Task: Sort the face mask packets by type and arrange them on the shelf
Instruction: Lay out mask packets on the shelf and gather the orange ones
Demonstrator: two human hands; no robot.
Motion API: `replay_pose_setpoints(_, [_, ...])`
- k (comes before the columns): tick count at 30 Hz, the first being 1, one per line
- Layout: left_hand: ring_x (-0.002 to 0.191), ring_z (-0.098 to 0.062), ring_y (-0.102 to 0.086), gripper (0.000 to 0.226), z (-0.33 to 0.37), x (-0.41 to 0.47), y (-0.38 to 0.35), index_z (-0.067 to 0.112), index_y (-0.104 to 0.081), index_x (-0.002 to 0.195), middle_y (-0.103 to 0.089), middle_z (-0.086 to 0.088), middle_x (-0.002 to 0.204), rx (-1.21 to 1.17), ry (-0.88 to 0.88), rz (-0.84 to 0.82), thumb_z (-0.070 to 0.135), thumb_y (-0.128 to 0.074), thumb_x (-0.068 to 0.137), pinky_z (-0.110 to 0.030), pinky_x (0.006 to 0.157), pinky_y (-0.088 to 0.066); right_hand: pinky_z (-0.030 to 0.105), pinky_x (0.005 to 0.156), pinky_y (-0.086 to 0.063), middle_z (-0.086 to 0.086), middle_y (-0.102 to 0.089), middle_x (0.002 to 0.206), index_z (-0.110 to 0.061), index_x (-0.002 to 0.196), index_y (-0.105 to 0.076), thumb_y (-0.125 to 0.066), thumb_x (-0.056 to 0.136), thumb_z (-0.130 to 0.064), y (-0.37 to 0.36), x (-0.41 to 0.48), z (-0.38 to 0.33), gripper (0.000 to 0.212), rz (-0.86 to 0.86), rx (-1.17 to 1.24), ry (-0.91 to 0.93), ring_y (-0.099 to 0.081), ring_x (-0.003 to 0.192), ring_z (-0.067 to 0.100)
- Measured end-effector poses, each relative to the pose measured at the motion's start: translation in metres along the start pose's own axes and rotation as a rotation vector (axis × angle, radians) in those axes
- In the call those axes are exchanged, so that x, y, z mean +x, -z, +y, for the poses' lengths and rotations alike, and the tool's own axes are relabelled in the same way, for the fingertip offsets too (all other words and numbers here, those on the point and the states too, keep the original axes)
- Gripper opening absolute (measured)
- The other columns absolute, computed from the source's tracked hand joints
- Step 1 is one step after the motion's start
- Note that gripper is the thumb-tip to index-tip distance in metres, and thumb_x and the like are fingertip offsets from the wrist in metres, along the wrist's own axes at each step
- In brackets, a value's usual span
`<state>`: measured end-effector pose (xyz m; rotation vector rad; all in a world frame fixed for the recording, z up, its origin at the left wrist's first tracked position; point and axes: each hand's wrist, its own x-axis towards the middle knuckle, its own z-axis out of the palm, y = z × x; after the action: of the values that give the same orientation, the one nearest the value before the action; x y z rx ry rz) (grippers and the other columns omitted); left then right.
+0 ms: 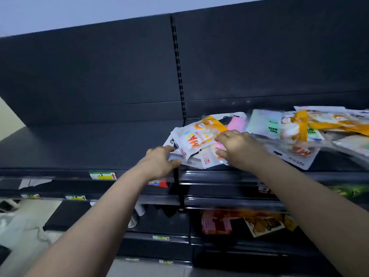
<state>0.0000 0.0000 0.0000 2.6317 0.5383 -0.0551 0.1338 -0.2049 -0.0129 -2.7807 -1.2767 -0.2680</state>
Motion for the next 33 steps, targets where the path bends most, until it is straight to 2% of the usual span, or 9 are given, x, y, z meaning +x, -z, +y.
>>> replay_pose_setpoints(3, [0.135,-0.024,-0.039,0.047,-0.008,0.023,0.006,0.028,-0.046,0.139,-0.049,-0.004,0.143,-0.027,-0.008,0.026,0.04,-0.054,0.094,-0.036,0.101,-0.042,0.037,0.097,-0.036,0.002,-0.048,0.14,-0.018,0.136,-0.046,-0.049,0.095,-0.036,-0.005,0.019,-0.001,0.045,0.019,0.014,0.025,-0.043,0.126,0.023])
replay_pose_setpoints(9, [0.126,-0.019,-0.044,0.047,-0.011,0.068,0.012,0.027,-0.048,0.137,-0.052,-0.001,0.138,-0.03,-0.141,0.013,0.04,-0.058,0.093,-0.034,0.097,-0.043,0.037,0.092,-0.041,0.005,-0.051,0.135,-0.019,0.133,-0.047,-0.044,0.096,-0.026,-0.019,0.059,-0.002,0.039,-0.024,0.01,-0.083,-0.048,0.122,0.026])
replay_pose_setpoints(14, [0.14,-0.019,-0.029,0.081,-0.006,0.11,0.0,0.026,-0.033,0.148,-0.035,0.003,0.152,0.068,-0.299,-0.124,0.057,-0.065,0.08,-0.036,0.108,-0.035,0.039,0.091,-0.042,0.005,-0.05,0.135,-0.021,0.135,-0.046,-0.047,0.089,-0.012,-0.027,0.091,0.001,0.047,-0.069,-0.029,-0.172,-0.047,0.121,0.027])
replay_pose_setpoints(16, [0.143,-0.021,-0.024,0.089,-0.015,0.135,-0.001,0.027,-0.028,0.149,-0.03,0.002,0.154,0.193,-0.397,-0.189,0.059,-0.067,0.075,-0.042,0.114,-0.028,0.038,0.09,-0.041,0.005,-0.052,0.132,-0.021,0.131,-0.049,-0.046,0.088,-0.011,-0.037,0.109,-0.001,0.044,-0.068,-0.046,-0.233,-0.048,0.119,0.026])
replay_pose_setpoints(20, [0.147,-0.023,-0.013,0.081,-0.03,0.15,0.009,0.036,-0.019,0.151,-0.022,0.004,0.158,0.379,-0.499,-0.224,0.038,-0.063,0.083,-0.06,0.116,-0.011,0.037,0.087,-0.043,0.001,-0.056,0.124,-0.024,0.125,-0.053,-0.047,0.089,-0.015,-0.043,0.109,0.005,0.038,0.002,-0.029,-0.235,-0.05,0.114,0.023])
replay_pose_setpoints(25, [0.147,-0.023,-0.014,0.099,-0.035,0.174,0.015,0.039,-0.016,0.151,-0.021,0.007,0.16,0.308,-0.457,-0.321,0.08,-0.056,0.07,-0.06,0.116,-0.008,0.04,0.091,-0.043,-0.001,-0.057,0.123,-0.029,0.124,-0.053,-0.038,0.097,-0.033,-0.05,0.124,0.007,0.032,-0.02,0.053,-0.225,-0.051,0.115,0.021])
replay_pose_setpoints(27, [0.146,-0.026,-0.016,0.11,-0.029,0.172,0.011,0.035,-0.015,0.151,-0.023,0.006,0.159,0.35,-0.448,-0.296,0.084,-0.056,0.063,-0.06,0.115,-0.01,0.04,0.093,-0.042,0.0,-0.056,0.127,-0.026,0.123,-0.054,-0.037,0.098,-0.033,-0.051,0.128,0.008,0.031,-0.026,0.067,-0.214,-0.05,0.117,0.021])
replay_pose_setpoints(30, [0.146,-0.027,-0.017,0.109,-0.026,0.173,0.006,0.035,-0.009,0.152,-0.02,0.003,0.159,0.433,-0.451,-0.273,0.076,-0.061,0.066,-0.06,0.115,-0.01,0.039,0.09,-0.044,0.002,-0.059,0.123,-0.024,0.124,-0.053,-0.036,0.099,-0.035,-0.047,0.129,0.005,0.033,-0.067,0.066,-0.204,-0.053,0.113,0.023])
replay_pose_setpoints(33, [0.149,-0.023,-0.005,0.093,-0.034,0.181,0.014,0.043,-0.005,0.151,-0.005,0.005,0.163,0.481,-0.457,-0.371,0.041,-0.064,0.079,-0.057,0.118,-0.005,0.036,0.075,-0.048,0.004,-0.067,0.099,-0.022,0.107,-0.061,-0.039,0.097,-0.039,-0.04,0.121,-0.005,0.03,-0.108,0.013,-0.15,-0.061,0.091,0.024])
